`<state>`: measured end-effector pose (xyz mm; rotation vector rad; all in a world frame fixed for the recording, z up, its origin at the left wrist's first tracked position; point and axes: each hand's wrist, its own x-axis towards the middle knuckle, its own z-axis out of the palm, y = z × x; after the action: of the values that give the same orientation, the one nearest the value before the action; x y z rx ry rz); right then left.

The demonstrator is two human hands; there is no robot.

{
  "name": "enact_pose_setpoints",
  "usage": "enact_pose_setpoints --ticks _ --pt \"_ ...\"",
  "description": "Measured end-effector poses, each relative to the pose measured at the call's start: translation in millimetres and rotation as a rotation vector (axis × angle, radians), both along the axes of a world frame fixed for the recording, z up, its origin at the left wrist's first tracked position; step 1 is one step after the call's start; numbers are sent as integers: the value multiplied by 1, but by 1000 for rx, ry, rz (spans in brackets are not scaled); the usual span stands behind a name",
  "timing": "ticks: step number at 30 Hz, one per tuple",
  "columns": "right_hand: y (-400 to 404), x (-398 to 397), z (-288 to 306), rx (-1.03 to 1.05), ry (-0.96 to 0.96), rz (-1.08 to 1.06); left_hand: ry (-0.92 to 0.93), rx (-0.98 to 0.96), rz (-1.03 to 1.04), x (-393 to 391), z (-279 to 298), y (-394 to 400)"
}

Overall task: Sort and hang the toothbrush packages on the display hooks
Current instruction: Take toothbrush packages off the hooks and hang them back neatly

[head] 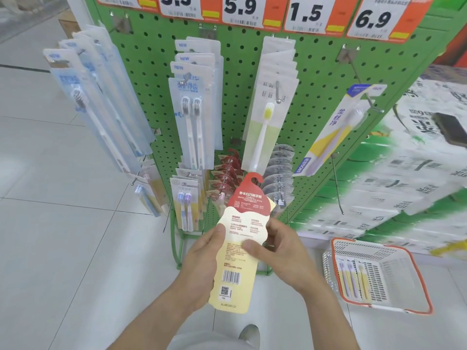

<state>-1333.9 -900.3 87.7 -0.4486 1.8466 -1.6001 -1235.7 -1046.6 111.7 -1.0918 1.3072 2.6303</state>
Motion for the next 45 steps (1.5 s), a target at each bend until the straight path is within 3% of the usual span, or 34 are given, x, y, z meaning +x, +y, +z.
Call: enact_pose_setpoints --ticks 6,9,13,16,21,27,31,37,45 --pt "-1 9 -5 35 -5 229 39 -61 69 -5 -2 -4" --pt "-6 14 -10 -32 -68 168 60 -127 82 -6 -3 -5" --pt "-5 16 -17 30 -74 27 101 -326 22 -3 -11 -10" --pt "0 17 -20 -13 -92 17 114 -322 -19 0 -14 -14" --pt "13 16 -17 -159 -268 301 97 -405 48 2 -20 -29" --pt "3 19 -22 -209 -528 520 320 -84 -69 0 -39 -43" --pt "-5 21 -28 -126 -692 241 262 -238 -6 -3 -41 -45" --pt "-16 14 -34 -145 -186 8 169 -478 -20 -9 -46 -48" --pt "-33 1 -39 78 191 -94 165 -779 -44 -23 -48 -58"
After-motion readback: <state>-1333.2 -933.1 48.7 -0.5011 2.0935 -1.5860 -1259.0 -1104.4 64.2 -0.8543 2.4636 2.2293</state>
